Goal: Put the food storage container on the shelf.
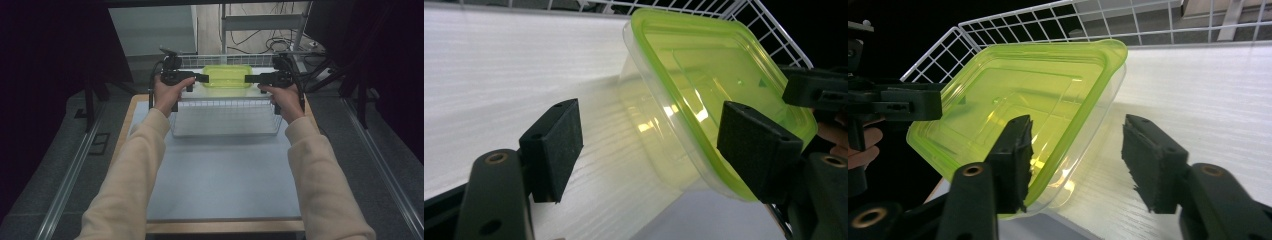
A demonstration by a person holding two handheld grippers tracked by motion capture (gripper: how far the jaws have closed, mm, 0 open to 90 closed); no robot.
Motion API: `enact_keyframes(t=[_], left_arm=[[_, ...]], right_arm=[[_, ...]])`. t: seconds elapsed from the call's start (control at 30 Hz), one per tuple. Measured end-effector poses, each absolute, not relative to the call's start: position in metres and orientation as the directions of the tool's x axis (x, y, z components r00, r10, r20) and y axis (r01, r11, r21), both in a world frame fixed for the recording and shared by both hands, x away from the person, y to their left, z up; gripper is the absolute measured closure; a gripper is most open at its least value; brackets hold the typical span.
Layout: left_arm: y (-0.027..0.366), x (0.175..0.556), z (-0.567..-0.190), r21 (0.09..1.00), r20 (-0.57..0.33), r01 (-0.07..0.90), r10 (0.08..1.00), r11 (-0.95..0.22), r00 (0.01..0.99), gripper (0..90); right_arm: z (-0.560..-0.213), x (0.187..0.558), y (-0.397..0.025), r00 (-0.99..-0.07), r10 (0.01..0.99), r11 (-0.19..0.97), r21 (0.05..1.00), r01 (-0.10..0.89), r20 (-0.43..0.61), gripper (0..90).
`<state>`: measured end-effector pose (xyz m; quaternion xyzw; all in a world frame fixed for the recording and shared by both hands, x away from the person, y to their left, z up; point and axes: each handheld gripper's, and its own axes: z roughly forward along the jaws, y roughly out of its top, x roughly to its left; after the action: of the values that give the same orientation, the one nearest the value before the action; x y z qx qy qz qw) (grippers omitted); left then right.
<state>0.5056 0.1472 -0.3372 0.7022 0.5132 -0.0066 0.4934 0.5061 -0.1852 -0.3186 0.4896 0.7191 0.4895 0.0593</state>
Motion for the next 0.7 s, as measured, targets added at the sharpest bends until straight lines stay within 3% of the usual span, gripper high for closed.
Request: enact_keyframes(t=[0.2,0.7], left_arm=[[0.148,0.498,-0.328,0.736,-0.494,0.676,0.719,0.046,0.489,17.9],[0.156,0.453,-0.312,0.788,-0.431,0.616,0.715,0.0,0.551,17.7]], right_arm=[[-0.316,0.5,-0.186,-0.53,0.762,0.046,0.784,0.619,0.373,38.2],[-0.299,0.472,-0.193,-0.603,0.729,0.063,0.845,0.532,0.325,33.6]])
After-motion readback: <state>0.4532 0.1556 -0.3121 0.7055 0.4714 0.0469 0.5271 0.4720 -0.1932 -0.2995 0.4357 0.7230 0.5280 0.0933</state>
